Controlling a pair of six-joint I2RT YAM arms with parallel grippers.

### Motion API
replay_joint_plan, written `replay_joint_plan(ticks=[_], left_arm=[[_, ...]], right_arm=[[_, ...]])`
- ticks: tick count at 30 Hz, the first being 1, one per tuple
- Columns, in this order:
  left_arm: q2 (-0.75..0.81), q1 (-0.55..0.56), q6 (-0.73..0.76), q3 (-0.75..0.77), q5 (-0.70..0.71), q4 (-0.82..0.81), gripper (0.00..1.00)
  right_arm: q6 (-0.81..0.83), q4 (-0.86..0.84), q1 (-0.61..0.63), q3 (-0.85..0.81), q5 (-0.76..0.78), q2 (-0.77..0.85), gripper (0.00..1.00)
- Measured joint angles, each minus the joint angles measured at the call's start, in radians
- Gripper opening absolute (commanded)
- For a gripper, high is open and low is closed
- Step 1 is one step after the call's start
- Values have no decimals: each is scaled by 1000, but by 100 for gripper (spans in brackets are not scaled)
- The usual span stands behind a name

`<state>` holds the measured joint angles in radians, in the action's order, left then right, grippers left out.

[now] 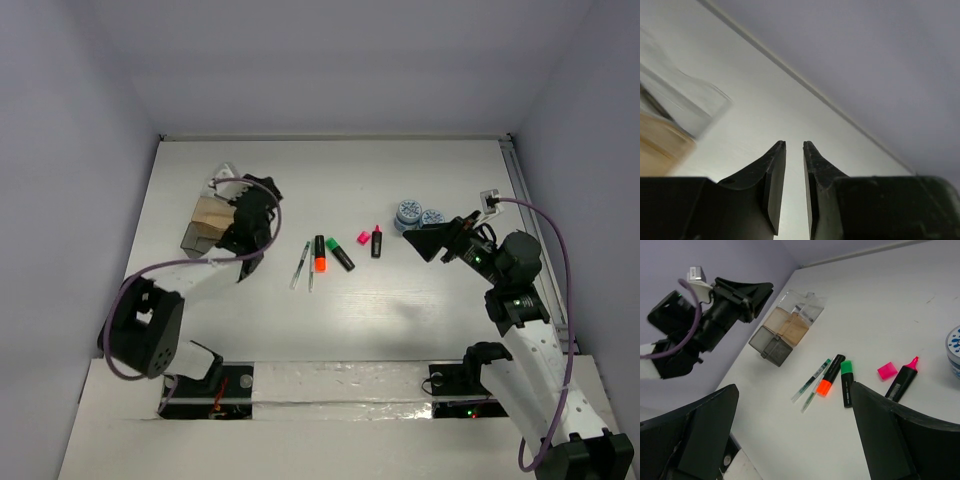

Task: Sort the stationery into containers
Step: Pick up the pen from the center of the board.

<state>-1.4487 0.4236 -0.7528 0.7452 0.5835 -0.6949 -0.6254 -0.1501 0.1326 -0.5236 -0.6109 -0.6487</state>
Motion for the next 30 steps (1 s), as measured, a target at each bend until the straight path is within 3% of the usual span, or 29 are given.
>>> replay_joint_plan(ticks=[5, 9, 14, 22, 30], left_arm=[[111, 249, 85, -69, -19, 65, 8], [113, 328, 108, -105, -37, 224, 1], [81, 341, 135, -148, -89, 391, 9], [-49, 341, 229, -88, -162, 506, 23], [-100, 341, 266, -34, -181, 514, 24]], right_arm=[[0, 0, 0, 0, 0, 0, 100], [0, 0, 0, 0, 0, 0, 100], [0, 0, 0, 0, 1, 0, 100], [1, 0, 0, 0, 1, 0, 100], [1, 1, 0, 0, 1, 0, 100]])
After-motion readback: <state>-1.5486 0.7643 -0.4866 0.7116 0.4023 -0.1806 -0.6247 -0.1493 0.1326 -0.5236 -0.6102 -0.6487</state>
